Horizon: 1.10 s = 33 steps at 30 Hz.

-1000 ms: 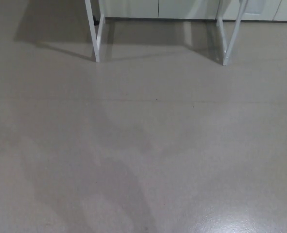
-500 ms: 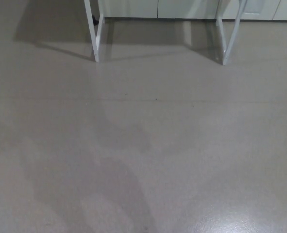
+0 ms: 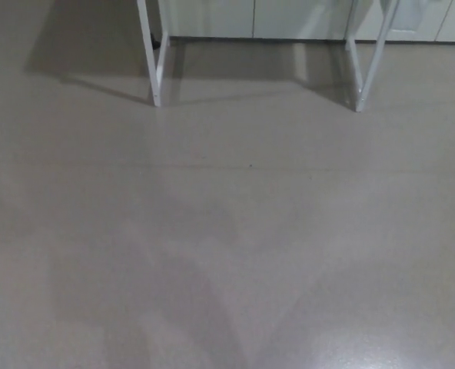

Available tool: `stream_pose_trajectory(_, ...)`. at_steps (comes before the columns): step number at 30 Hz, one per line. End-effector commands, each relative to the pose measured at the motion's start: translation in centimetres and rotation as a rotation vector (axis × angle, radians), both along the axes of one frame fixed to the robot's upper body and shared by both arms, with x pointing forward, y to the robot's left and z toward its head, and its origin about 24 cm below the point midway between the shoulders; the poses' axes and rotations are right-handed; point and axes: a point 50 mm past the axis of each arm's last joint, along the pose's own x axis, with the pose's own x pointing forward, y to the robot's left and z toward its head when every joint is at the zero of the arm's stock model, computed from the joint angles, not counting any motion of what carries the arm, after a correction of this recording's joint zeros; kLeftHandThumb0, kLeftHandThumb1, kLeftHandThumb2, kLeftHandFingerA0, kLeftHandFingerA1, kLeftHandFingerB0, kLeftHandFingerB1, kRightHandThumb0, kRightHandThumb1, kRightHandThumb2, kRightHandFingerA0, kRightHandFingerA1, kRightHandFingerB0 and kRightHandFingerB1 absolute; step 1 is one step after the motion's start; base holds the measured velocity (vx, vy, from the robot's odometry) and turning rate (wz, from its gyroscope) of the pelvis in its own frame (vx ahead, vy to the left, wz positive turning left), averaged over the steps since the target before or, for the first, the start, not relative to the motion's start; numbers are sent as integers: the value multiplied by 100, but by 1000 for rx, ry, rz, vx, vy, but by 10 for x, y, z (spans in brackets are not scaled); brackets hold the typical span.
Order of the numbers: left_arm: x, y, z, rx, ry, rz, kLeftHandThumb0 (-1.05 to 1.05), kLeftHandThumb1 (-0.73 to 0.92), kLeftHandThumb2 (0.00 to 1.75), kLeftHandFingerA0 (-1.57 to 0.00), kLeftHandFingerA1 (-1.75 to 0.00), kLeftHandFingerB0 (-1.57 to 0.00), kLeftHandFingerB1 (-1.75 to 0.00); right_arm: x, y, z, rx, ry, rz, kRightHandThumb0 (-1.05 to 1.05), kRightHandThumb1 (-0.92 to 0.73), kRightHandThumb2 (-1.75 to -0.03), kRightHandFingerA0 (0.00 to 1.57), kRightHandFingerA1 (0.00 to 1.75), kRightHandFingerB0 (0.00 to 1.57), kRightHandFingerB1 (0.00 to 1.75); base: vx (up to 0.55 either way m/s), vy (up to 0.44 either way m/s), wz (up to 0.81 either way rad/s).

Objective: The robot walk towards a table in front and click the button on the base of the boilling pot using its left middle finger

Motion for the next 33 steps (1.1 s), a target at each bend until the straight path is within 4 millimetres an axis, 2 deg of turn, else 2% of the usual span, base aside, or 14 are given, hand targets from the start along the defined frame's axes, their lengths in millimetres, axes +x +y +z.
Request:
stream_pose_trajectory(1, 2, 5, 4, 18, -9, -21, -39, 43, 66, -57, -52, -36, -43, -1, -1, 1, -18, -8, 19, -5, -55, -92, 47, 64, 15, 48, 188, 368, -43)
stream_pose_trajectory(10, 1, 4, 4, 13, -13, -24, -39, 42, 66, -60, -53, -37, -43, -1, 0, 2, -39, -10, 39, -4, -54, -92, 48, 64, 16, 48, 149, 135, 4)
stream_pose_trajectory(24, 1, 5, 5, 29, -10, -41, -41, 42, 67, -60, -52, -38, -44, -1, 1, 0, -51, -4, 54, -3, -54, -92, 48, 64, 17, 49, 95, -177, 8)
stream_pose_trajectory(33, 1, 5, 4, 21, -3, -37, -40, 42, 67, -61, -53, -37, -44, -1, 2, 1, -62, 6, 69, -4, -55, -92, 47, 63, 18, 49, 77, 75, -1)
